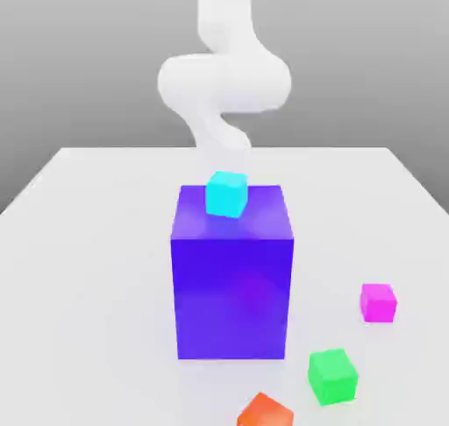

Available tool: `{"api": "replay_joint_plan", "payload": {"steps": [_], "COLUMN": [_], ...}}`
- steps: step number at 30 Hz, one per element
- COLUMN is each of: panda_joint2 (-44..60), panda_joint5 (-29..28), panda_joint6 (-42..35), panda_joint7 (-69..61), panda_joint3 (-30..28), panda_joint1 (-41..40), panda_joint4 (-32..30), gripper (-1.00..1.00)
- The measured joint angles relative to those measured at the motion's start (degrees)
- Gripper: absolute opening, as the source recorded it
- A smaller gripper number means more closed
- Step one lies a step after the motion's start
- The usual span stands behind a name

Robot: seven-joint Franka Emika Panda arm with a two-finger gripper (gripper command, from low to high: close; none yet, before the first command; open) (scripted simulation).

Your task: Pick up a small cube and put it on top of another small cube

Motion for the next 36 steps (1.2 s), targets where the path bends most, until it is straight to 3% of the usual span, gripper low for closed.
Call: {"api": "replay_joint_plan", "payload": {"steps": [16, 21, 28, 29, 36], "panda_joint2": [32.4, 42.5, 56.9, 58.3, 58.4], "panda_joint5": [3.9, -1.1, -9.0, -9.3, -9.5], "panda_joint6": [20.5, 26.9, 38.1, 39.3, 39.2], "panda_joint7": [-31.7, -37.1, -33.2, -32.9, -32.8], "panda_joint3": [6.4, 9.4, 3.5, 2.8, 2.8], "panda_joint1": [23.4, 30.0, 34.4, 35.0, 35.0], "panda_joint4": [-18.1, -23.8, -22.5, -22.2, -22.2], "gripper": [0.00, 0.00, 0.00, -1.00, -1.00]}}
